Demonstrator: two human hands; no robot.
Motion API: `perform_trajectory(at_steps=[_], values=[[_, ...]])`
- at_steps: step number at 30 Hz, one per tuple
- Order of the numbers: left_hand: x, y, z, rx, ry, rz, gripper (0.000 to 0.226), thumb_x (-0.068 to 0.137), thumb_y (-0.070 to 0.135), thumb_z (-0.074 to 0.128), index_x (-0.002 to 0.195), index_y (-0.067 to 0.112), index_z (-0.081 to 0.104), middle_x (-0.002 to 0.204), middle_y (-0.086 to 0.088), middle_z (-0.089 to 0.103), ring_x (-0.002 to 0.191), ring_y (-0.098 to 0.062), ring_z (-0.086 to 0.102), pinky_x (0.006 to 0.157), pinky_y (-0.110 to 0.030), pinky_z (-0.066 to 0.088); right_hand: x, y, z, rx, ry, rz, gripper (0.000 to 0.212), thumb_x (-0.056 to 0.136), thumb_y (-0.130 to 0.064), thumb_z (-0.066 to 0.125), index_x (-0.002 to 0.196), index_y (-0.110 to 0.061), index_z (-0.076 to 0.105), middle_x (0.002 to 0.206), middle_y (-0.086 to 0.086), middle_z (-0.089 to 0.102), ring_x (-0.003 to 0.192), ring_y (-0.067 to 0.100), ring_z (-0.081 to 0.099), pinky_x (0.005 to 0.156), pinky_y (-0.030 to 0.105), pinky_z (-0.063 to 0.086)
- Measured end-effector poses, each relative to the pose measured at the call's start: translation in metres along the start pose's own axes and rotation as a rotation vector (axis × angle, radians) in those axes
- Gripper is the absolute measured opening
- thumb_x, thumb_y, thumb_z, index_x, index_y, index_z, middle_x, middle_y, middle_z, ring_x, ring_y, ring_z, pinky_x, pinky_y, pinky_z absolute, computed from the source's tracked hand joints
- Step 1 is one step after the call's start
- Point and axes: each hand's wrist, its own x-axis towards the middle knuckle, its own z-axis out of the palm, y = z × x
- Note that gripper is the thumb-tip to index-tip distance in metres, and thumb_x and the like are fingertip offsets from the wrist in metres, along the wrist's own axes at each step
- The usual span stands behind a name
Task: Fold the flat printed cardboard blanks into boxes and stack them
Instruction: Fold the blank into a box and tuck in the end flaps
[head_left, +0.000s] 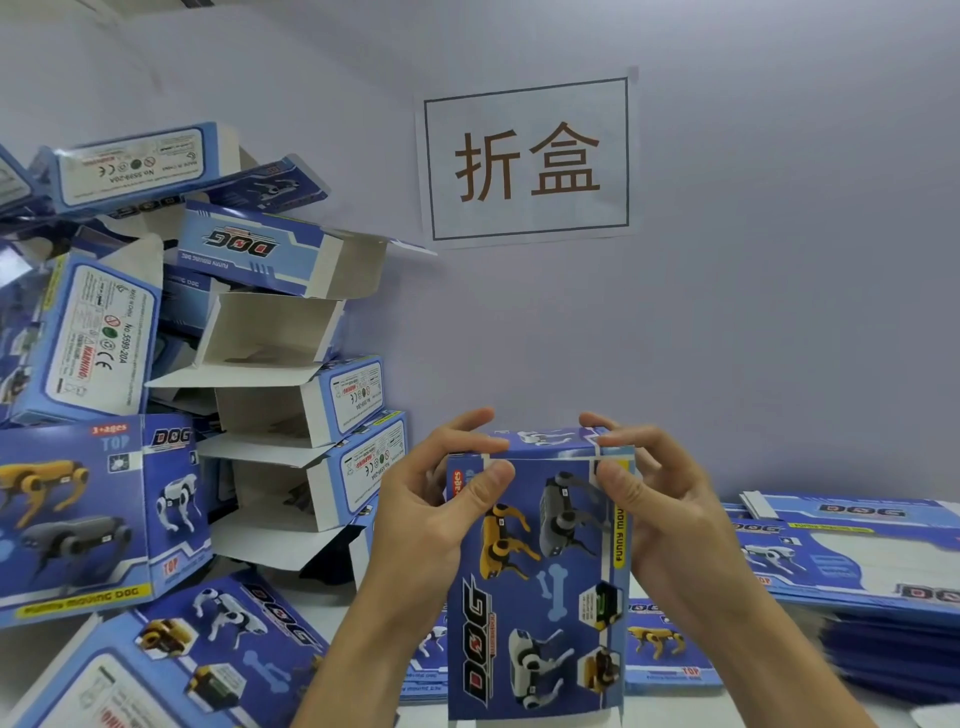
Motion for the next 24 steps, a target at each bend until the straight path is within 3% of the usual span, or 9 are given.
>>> perform_trajectory(at_steps=[6,11,14,17,19,21,22,24], values=[[0.0,-0.001,-0.002,-0.025,-0.032,-0.01,0.015,0.072,0.032,0.074,0.086,0.027,0.074,0.135,0.012,0.061,0.114,-0.031,0.067,0.075,-0.049,0.061,0.0,0.001,0.0,0.006,0.013,-0.006,0.012,0.073,-0.008,0.065,0.074,-0.016,0.074,0.132,0.004,0.062,0.109,0.033,0.068,0.065,0.044,0.061],[-0.001,-0.002,0.0,-0.036,-0.032,-0.024,0.014,0.072,0.032,0.074,0.085,0.029,0.074,0.135,0.014,0.06,0.116,-0.031,0.066,0.078,-0.05,0.06,0.002,0.004,-0.004,0.006,0.036,-0.024,0.015,0.073,-0.006,0.064,0.073,-0.018,0.074,0.132,0.005,0.062,0.11,0.032,0.068,0.065,0.044,0.062],[0.0,-0.003,0.0,-0.046,-0.025,-0.036,0.016,0.074,0.033,0.082,0.087,0.029,0.074,0.136,0.014,0.06,0.116,-0.032,0.066,0.079,-0.052,0.06,0.004,0.006,-0.007,-0.06,0.011,-0.042,0.013,0.078,-0.011,0.067,0.087,-0.019,0.072,0.135,0.003,0.061,0.11,0.035,0.068,0.067,0.048,0.061],[0.0,-0.003,0.0,-0.007,0.0,-0.035,0.015,0.076,0.035,0.079,0.089,0.03,0.073,0.135,0.016,0.059,0.118,-0.032,0.064,0.085,-0.056,0.057,0.004,0.008,-0.007,-0.118,-0.019,-0.075,0.043,0.076,-0.02,0.079,0.115,-0.031,0.062,0.135,0.004,0.06,0.113,0.035,0.066,0.075,0.051,0.06],[0.001,0.001,0.0,0.146,0.069,0.016,0.019,0.073,0.041,0.074,0.09,0.032,0.073,0.138,0.018,0.054,0.125,-0.028,0.059,0.088,-0.046,0.058,0.003,0.007,-0.003,-0.212,0.005,-0.112,0.062,0.068,-0.03,0.082,0.122,-0.045,0.056,0.133,-0.001,0.061,0.113,0.028,0.066,0.08,0.05,0.06],[0.003,0.009,0.0,0.46,0.154,0.196,0.019,0.078,0.047,0.072,0.093,0.035,0.071,0.14,0.017,0.049,0.133,-0.014,0.047,0.093,-0.017,0.05,0.003,0.007,0.002,-0.401,0.071,-0.183,0.074,0.06,-0.04,0.083,0.125,-0.05,0.05,0.128,-0.009,0.064,0.11,0.018,0.067,0.082,0.041,0.06],[0.004,0.013,0.002,0.598,0.154,0.301,0.017,0.083,0.048,0.072,0.096,0.038,0.07,0.139,0.017,0.049,0.133,-0.008,0.044,0.094,-0.015,0.047,0.002,0.007,0.005,-0.484,0.1,-0.228,0.077,0.058,-0.043,0.084,0.126,-0.051,0.049,0.127,-0.012,0.064,0.108,0.013,0.067,0.081,0.033,0.06],[0.005,0.019,0.01,0.749,0.089,0.405,0.023,0.085,0.051,0.069,0.107,0.042,0.068,0.133,0.019,0.054,0.13,-0.003,0.047,0.106,-0.034,0.043,0.002,0.008,0.01,-0.568,0.119,-0.318,0.078,0.059,-0.042,0.085,0.126,-0.05,0.047,0.126,-0.014,0.063,0.106,0.004,0.065,0.077,0.017,0.055]])
